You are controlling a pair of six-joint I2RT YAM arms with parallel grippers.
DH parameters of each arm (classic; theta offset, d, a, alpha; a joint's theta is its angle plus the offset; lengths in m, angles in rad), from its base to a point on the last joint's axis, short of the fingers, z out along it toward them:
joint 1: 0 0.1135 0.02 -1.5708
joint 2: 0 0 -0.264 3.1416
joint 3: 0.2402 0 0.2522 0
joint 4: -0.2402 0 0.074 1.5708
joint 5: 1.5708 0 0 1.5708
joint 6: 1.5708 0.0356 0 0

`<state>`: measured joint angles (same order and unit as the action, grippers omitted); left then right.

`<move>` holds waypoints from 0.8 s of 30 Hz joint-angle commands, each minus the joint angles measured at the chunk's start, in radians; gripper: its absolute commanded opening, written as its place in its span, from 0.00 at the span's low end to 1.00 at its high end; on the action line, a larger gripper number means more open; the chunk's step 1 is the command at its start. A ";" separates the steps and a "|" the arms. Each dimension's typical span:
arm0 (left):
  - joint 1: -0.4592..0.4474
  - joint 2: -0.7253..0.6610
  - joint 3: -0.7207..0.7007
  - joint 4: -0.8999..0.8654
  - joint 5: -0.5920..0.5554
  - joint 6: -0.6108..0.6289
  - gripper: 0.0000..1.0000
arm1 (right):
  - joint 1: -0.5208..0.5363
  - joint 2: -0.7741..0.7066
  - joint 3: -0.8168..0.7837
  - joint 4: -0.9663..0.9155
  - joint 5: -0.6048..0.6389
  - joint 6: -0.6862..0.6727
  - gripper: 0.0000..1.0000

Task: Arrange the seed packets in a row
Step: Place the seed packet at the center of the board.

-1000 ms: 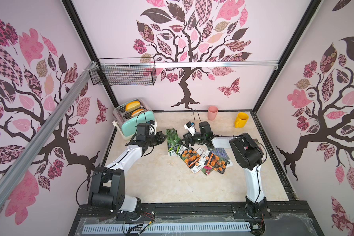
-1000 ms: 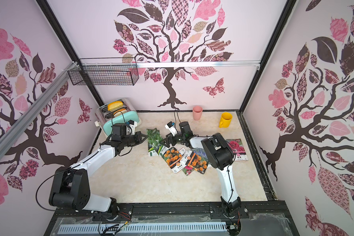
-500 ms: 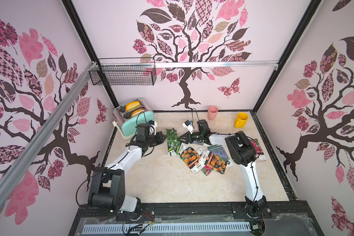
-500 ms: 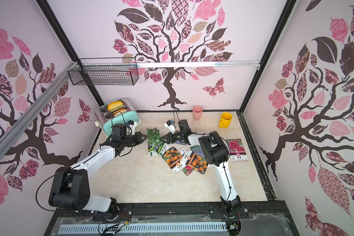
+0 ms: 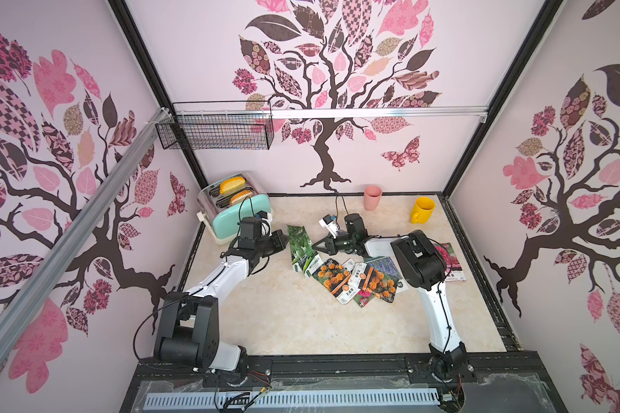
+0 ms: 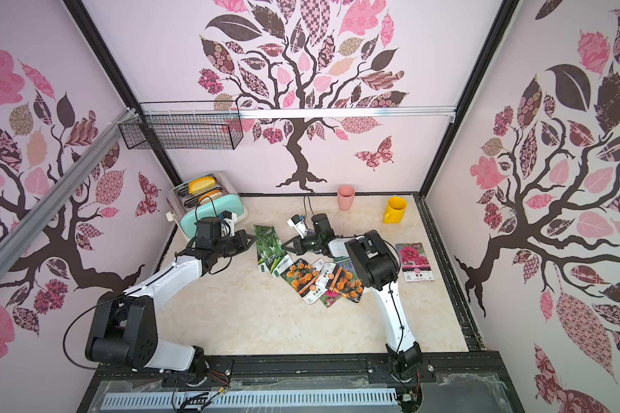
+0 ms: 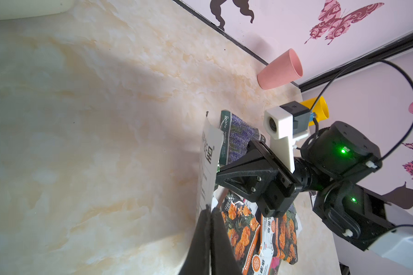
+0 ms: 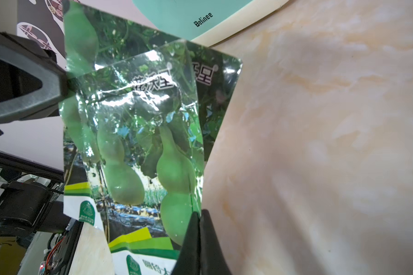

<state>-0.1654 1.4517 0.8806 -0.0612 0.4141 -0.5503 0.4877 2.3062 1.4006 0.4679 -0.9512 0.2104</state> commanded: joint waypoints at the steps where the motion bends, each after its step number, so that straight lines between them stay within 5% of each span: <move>1: -0.002 -0.011 -0.008 0.002 -0.057 0.001 0.00 | 0.013 -0.057 -0.039 0.042 0.020 0.004 0.00; 8: 0.003 -0.019 0.037 -0.155 -0.179 0.025 0.00 | -0.004 -0.171 -0.172 0.199 0.146 0.152 0.00; 14: 0.004 -0.019 0.076 -0.254 -0.247 0.039 0.40 | -0.048 -0.292 -0.344 0.424 0.297 0.408 0.00; 24: -0.060 0.094 0.163 -0.344 -0.289 0.062 0.47 | -0.175 -0.430 -0.491 0.577 0.342 0.644 0.00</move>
<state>-0.1898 1.4933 1.0168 -0.3679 0.1486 -0.5091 0.3408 1.9095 0.9230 0.9707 -0.6357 0.7567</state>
